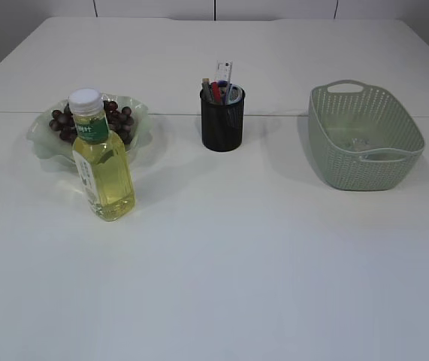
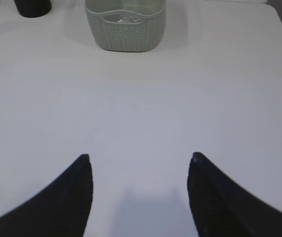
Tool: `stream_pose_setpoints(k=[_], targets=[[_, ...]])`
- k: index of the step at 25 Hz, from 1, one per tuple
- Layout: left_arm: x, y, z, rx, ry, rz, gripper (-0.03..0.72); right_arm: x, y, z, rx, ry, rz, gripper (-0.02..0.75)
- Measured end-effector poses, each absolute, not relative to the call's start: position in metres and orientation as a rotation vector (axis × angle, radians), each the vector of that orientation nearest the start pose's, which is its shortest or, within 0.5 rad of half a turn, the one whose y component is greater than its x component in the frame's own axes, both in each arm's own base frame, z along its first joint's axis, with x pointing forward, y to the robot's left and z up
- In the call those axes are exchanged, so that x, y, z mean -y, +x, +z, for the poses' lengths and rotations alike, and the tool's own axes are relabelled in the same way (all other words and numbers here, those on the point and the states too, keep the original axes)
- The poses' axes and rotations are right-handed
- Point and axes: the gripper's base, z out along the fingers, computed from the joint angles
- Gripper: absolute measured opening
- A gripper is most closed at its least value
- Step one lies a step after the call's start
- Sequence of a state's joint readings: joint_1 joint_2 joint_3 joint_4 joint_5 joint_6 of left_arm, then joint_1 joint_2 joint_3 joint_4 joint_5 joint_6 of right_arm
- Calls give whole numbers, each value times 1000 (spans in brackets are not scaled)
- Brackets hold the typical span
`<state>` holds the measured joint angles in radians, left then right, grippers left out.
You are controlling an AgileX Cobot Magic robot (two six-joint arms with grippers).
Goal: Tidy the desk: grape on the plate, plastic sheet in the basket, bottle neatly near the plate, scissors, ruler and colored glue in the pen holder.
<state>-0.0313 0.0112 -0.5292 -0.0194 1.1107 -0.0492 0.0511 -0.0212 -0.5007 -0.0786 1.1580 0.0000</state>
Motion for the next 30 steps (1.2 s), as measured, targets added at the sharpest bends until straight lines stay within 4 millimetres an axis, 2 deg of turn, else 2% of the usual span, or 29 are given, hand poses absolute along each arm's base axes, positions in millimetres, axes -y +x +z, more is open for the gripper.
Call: stream_pose_setpoints(k=[6, 14, 30], targets=[[1, -9, 281, -2077, -17, -73, 476, 6, -13, 270, -2119, 17, -99, 481], [1, -9, 281, -2077, -17, -73, 443, 6, -13, 270, -2119, -7, -110, 480], [1, -9, 281, -2077, -16, -72, 424, 5, -13, 270, -2118, -38, -108, 481]])
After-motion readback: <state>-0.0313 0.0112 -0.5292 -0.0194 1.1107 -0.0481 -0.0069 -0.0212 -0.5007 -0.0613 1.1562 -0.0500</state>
